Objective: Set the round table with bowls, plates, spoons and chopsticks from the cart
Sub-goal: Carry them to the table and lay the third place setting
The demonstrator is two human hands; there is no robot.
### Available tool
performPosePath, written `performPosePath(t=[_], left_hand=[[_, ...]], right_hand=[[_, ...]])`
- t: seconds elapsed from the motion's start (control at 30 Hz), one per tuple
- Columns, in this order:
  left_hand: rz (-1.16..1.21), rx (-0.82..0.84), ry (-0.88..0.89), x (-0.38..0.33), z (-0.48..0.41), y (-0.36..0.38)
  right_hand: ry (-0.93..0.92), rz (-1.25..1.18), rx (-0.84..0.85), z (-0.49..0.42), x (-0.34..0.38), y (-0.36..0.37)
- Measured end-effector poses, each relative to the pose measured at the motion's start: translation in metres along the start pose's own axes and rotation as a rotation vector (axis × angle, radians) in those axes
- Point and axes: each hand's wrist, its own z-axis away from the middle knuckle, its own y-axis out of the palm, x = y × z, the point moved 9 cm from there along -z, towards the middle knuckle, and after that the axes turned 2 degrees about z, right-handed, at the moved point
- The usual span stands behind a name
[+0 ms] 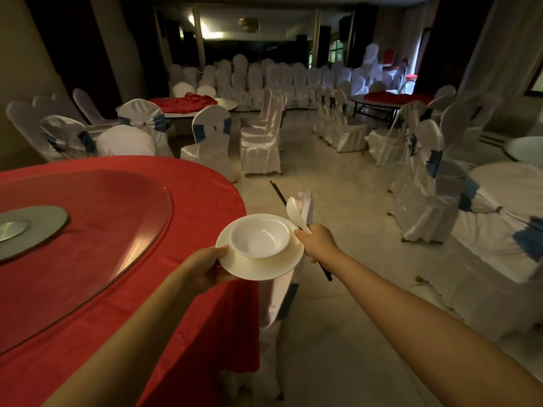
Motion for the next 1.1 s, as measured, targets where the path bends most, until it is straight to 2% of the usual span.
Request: performPosePath(t=[0.23,0.5,0.83,0.97,1.1], left_hand=[[0.021,-0.055,0.001,-0.024,-0.061,0.058],[0.044,-0.163,0.021,-0.061,-0.144,0.060],[0.176,-0.412,0.051,-0.091,-0.245,-0.021],[0.239,-0.517,0.029,-0.077,-0.260,-0.052],[0.271,-0.652,0.032,-0.059,-0.264,-0.079]], right_hand=[[-0.003,0.052,0.064,-0.090,-0.013,-0.037],[-0.097,0.111,0.170,-0.198,0.010,-0.021],[-0.214,0.165,0.380,-0.331,0.065,0.098],[-0.232,0.164,0.491,-0.357,0.073,0.150],[-0.338,0.237,0.642,-0.370,0.085,0.209]])
